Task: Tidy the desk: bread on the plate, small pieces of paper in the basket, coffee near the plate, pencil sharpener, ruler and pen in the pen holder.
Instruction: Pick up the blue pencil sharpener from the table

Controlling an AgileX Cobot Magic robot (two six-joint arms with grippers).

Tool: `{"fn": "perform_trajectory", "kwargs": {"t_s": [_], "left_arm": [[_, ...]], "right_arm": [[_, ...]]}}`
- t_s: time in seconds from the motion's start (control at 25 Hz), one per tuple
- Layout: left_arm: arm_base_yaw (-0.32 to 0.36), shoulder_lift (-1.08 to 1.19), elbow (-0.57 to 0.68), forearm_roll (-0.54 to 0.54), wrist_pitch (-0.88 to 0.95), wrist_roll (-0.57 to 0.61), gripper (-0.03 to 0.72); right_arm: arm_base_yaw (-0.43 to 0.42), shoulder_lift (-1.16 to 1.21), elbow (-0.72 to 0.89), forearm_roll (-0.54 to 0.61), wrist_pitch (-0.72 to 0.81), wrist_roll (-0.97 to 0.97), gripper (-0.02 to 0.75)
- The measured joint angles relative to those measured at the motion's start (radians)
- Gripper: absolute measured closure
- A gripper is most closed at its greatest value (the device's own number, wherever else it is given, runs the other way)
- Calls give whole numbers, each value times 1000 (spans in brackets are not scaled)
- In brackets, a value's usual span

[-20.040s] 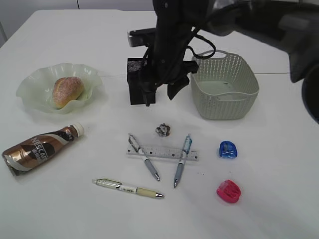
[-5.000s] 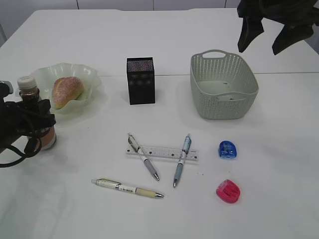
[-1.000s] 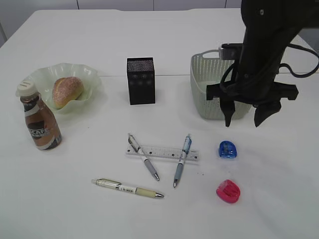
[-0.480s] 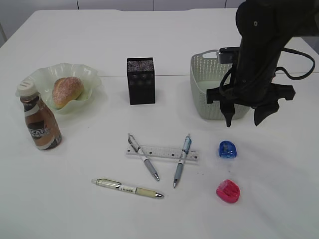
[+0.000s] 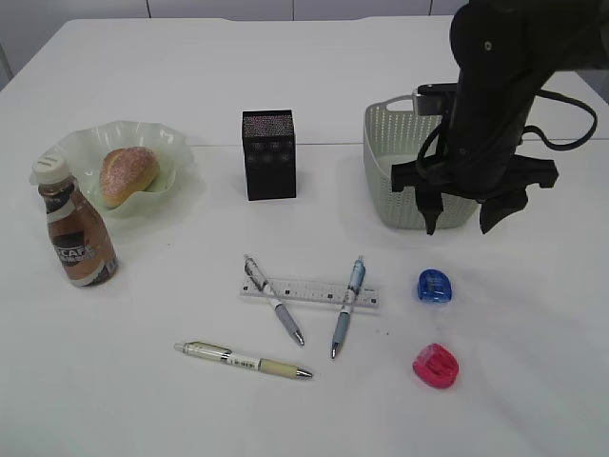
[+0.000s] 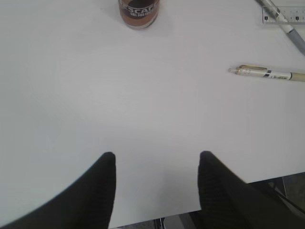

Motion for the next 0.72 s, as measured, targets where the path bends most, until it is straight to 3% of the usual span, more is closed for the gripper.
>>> {"fn": "perform_trajectory", "kwargs": {"t_s": [0.24,0.72], "left_arm": [[0,0,0,2,0,0,286],[0,0,0,-1,25,0,286]], "right_arm": [[0,35,0,23,-13,-3,236],[0,170,0,85,-28,-25,235]]}}
